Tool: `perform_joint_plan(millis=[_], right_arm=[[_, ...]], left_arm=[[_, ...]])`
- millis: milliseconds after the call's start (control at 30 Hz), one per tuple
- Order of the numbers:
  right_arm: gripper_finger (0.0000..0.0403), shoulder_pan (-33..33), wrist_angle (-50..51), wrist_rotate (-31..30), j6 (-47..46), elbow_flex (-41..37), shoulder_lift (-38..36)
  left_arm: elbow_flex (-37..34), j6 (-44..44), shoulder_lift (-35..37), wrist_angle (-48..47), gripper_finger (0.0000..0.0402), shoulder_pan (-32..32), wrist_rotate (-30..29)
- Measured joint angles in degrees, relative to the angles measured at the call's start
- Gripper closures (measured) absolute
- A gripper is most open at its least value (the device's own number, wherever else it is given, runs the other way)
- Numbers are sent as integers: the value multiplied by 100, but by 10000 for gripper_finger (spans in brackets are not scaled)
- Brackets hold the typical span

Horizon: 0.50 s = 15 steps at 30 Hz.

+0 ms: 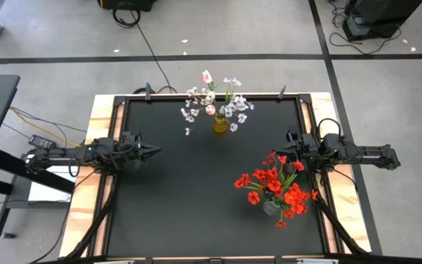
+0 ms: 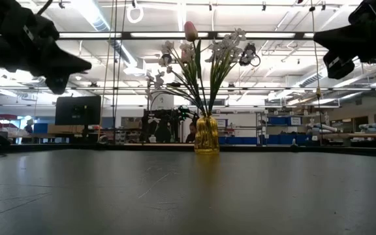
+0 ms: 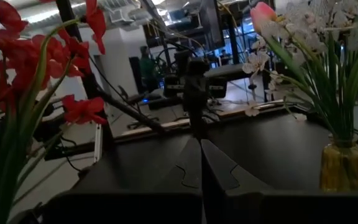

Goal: Sort flowers into vase by color
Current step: Return to Home Position

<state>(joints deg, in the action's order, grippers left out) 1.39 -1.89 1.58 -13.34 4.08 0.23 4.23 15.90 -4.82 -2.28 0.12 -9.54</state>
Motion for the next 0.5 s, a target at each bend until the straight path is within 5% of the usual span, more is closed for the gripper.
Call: perform_joint_plan(millis=[500], right_arm=[[403, 142, -762, 146, -61, -354, -2]], left_arm=[[-2, -85, 351, -234, 401, -46, 27]])
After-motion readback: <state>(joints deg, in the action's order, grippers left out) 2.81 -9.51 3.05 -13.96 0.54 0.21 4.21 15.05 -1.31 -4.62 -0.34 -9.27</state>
